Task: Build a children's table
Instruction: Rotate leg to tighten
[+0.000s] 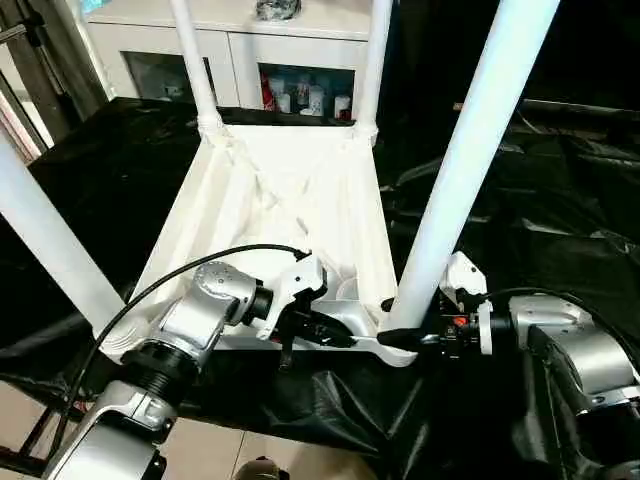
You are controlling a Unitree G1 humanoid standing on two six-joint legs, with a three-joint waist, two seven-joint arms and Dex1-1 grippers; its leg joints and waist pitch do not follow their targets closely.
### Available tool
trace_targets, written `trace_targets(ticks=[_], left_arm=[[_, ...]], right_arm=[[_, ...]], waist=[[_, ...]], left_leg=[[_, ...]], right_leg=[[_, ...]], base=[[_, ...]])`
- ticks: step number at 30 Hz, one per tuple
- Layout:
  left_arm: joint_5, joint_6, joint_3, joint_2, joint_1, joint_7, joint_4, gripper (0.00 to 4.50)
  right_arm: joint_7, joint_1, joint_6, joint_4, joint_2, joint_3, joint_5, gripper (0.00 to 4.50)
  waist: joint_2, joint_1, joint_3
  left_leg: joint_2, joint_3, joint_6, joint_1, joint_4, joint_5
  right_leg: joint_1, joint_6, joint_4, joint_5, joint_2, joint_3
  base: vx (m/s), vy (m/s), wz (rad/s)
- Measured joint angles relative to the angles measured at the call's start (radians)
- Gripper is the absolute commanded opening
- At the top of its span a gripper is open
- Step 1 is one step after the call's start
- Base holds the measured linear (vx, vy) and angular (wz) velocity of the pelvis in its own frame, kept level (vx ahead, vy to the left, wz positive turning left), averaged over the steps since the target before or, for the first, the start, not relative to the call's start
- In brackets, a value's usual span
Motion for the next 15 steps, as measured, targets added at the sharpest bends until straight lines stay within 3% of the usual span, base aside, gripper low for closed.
trace_targets(ticks=[5, 7, 9, 15], left_arm=[[0.005, -0.001, 0.000, -0.013, 0.001, 0.028, 0.017, 0.00], [0.006, -0.001, 0.000, -0.013, 0.004, 0.032, 0.017, 0.00], [0.006, -0.001, -0.001, -0.016, 0.004, 0.036, 0.017, 0.00], [0.006, -0.005, 0.000, -0.016, 0.004, 0.038, 0.017, 0.00]], right_arm=[[-0.046, 0.026, -0.034, -0.004, 0.012, -0.008, -0.021, 2.13], [-0.054, 0.029, -0.035, -0.004, 0.018, -0.009, -0.021, 2.65], [-0.074, 0.032, -0.032, 0.012, 0.035, -0.013, -0.019, 2.87], [-0.095, 0.035, -0.051, 0.041, 0.046, -0.014, -0.025, 2.87]], waist=[[0.000, -0.003, 0.000], [0.000, -0.003, 0.000], [0.000, -0.004, 0.000], [0.000, -0.005, 0.000]], left_leg=[[0.000, 0.000, 0.000, 0.002, 0.002, 0.000], [0.000, 0.000, 0.000, 0.002, 0.003, 0.000], [0.000, 0.000, 0.000, 0.002, 0.003, 0.000], [0.000, 0.000, 0.000, 0.001, 0.002, 0.000]], right_leg=[[0.000, 0.001, 0.004, 0.000, 0.000, 0.001], [0.000, 0.001, 0.004, -0.001, 0.000, 0.001], [0.000, 0.001, 0.004, 0.000, 0.000, 0.001], [-0.001, 0.000, 0.005, 0.000, 0.000, 0.001]], base=[[0.000, 0.000, 0.00], [0.000, 0.000, 0.00], [0.000, 0.000, 0.00], [0.000, 0.000, 0.00]])
